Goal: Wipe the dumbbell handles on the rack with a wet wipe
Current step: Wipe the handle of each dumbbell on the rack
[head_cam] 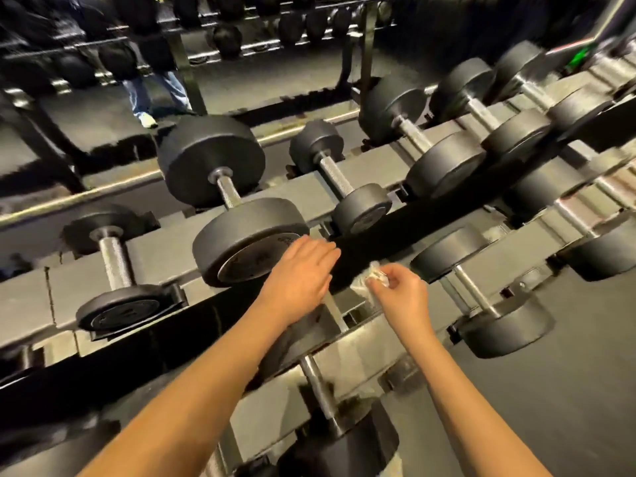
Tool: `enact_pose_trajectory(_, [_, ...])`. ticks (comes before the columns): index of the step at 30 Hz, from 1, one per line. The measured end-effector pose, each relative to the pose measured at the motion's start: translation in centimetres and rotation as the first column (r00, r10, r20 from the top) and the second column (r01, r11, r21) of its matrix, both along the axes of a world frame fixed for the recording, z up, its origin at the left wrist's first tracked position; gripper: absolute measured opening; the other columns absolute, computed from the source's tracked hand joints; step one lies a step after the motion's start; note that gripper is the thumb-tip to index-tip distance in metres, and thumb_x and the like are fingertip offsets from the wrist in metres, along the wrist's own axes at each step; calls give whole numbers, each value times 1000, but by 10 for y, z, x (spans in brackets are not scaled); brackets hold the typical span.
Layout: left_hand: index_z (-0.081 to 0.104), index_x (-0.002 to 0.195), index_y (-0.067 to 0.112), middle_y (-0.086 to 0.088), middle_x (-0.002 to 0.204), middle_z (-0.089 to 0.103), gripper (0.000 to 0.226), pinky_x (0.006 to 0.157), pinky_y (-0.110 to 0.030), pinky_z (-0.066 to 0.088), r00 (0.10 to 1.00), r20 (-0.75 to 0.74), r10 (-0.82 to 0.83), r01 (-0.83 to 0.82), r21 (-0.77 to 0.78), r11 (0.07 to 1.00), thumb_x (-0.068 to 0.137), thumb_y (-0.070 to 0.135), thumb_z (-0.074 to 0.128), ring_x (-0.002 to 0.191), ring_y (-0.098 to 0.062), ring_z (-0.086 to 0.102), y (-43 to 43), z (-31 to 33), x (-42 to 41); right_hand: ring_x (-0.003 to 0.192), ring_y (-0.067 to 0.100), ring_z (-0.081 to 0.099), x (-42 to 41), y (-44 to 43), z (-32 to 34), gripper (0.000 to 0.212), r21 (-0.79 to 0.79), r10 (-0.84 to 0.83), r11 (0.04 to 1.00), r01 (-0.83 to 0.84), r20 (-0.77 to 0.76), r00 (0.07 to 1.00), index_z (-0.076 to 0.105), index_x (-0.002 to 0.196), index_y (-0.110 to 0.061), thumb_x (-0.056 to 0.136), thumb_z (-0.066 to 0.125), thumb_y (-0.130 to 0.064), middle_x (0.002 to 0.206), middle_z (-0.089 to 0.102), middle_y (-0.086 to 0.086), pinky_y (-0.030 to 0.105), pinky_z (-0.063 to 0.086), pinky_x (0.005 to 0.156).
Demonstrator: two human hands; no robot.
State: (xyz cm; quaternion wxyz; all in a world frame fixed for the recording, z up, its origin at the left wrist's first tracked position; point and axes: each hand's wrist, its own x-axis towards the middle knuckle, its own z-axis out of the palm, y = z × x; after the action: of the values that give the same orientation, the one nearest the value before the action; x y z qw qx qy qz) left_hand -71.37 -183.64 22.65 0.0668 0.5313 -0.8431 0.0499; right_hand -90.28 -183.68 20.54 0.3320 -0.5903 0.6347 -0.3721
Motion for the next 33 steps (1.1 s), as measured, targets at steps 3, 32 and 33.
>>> enact_pose_trajectory(3, [60, 126, 9, -9, 128, 60, 49, 110, -45, 33, 995, 103, 16, -13, -35, 999, 79, 19, 71, 121, -26, 54, -29, 22, -4, 63, -5, 53, -14, -33, 16, 14, -16, 53, 999, -52, 41, 998, 60, 81, -26, 84, 68, -15, 70, 57, -16, 5, 38, 56])
enact_pose_trajectory(32, [48, 138, 20, 2, 145, 45, 65, 117, -38, 21, 970, 70, 234, -244, 262, 934, 90, 57, 25, 137, -17, 36, -112, 54, 38, 75, 22, 55, 65, -258, 21, 17, 169, 248, 963, -211, -245, 937, 68, 94, -1, 89, 55, -11, 86, 64, 11, 28, 39, 64])
enact_pose_trajectory(33, [49, 137, 19, 2, 144, 45, 62, 116, -38, 24, 970, 58, 237, -244, 264, 933, 91, 55, 29, 135, -17, 37, -113, 54, 39, 74, 23, 54, 67, -263, 18, 18, 196, 257, 958, -208, -266, 929, 69, 93, 0, 89, 56, -12, 83, 64, 13, 28, 38, 63])
